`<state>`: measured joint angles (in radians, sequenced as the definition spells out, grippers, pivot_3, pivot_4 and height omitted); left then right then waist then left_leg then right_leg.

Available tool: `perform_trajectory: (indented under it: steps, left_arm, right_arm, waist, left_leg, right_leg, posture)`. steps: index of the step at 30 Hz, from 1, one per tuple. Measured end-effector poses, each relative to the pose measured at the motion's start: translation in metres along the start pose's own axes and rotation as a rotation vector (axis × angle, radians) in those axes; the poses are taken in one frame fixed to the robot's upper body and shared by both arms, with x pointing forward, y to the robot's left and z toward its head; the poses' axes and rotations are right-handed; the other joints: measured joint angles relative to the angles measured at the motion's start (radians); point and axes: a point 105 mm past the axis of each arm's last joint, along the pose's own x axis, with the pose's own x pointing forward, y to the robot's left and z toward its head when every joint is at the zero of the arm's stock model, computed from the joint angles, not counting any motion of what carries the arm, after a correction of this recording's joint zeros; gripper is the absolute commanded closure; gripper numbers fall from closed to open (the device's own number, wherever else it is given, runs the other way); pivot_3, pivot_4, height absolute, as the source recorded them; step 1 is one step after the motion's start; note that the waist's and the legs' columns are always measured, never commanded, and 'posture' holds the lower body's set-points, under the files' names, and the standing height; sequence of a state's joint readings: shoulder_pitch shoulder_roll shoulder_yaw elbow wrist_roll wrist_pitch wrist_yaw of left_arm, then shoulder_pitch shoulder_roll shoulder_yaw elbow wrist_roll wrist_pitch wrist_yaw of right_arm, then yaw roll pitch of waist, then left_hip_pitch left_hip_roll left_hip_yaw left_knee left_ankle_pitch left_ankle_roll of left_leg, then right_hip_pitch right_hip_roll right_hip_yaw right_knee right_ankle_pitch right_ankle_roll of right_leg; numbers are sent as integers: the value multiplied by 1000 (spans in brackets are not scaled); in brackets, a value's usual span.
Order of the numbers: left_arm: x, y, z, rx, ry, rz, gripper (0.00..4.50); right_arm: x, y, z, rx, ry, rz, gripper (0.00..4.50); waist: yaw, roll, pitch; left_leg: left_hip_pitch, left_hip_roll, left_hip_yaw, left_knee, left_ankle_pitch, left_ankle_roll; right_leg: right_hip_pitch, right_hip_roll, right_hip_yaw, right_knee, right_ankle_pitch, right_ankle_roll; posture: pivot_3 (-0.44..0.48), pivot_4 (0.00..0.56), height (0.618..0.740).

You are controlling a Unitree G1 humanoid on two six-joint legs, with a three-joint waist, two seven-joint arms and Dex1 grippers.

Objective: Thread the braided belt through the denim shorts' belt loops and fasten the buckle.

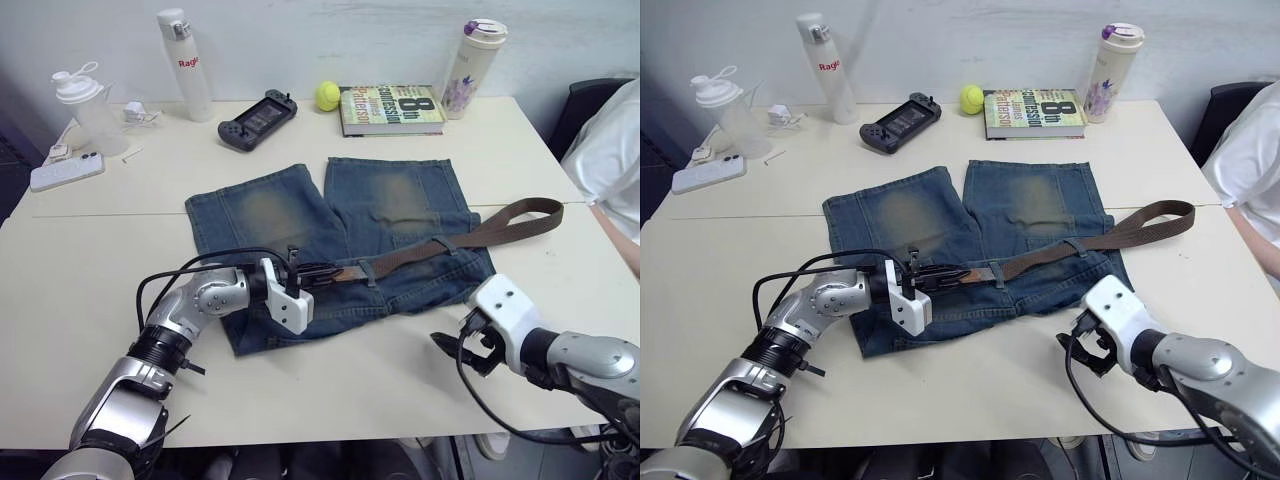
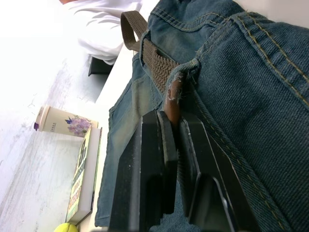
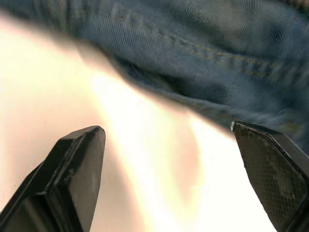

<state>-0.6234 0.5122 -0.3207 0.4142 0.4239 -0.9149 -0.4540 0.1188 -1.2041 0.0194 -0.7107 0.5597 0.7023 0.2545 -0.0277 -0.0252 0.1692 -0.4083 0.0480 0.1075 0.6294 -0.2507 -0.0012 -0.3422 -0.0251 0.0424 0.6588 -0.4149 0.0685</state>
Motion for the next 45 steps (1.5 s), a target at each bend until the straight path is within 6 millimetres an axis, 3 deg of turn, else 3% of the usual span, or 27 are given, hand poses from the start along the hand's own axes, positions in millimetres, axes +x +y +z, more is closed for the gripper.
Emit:
perform_trajectory:
  steps: [4,10,14,20,25,34,39,45]
  left_arm:
    - [1,1,0,-4,-2,4,4500]
    - [3,2,1,-7,-5,9,4500]
    - [3,2,0,-8,-2,9,4500]
    - [3,3,0,-7,0,9,4500]
    - [3,4,0,-5,2,11,4500]
    - [-6,15,9,20,-7,35,4500]
    - [-25,6,20,5,-10,5,4500]
    - [-29,3,25,-7,-14,-7,4500]
  right_arm:
    - [13,-1,2,-264,-36,-43,52]
    - [41,-20,13,-457,-106,-215,52]
    - [50,-18,15,-479,-124,-240,1301]
    - [53,-6,6,-483,-105,-187,4344]
    - [54,-15,3,-489,-86,-197,4429]
    - [56,-102,-30,-529,89,-373,4429]
    - [57,-132,-49,-529,156,-415,4429]
    - [59,-138,-50,-532,148,-418,4429]
  waist:
    - [0,0,0]
    - [-1,0,0]
    - [-1,0,0]
    - [0,0,0]
    - [0,0,0]
    - [2,0,0]
    - [-5,1,0]
    - [-1,1,0]
  left_leg:
    - [0,0,1,0,0,0]
    - [2,0,3,1,0,-1]
    - [2,1,3,2,0,0]
    - [2,1,4,2,0,0]
    - [3,1,4,3,0,0]
    - [3,1,4,5,0,0]
    - [4,1,6,4,0,0]
    - [4,1,7,6,-1,2]
  right_leg:
    - [0,0,1,1,0,0]
    - [0,0,2,2,0,0]
    - [0,0,2,3,0,0]
    - [0,0,2,4,0,0]
    - [0,0,2,4,0,0]
    - [0,-1,2,5,0,0]
    - [0,-1,3,6,0,0]
    - [1,-1,3,6,0,0]
  posture:
    - [0,150,740]
    - [0,150,740]
    - [0,150,740]
    - [0,150,740]
    - [0,150,740]
    - [0,150,740]
    - [0,150,740]
    - [0,150,740]
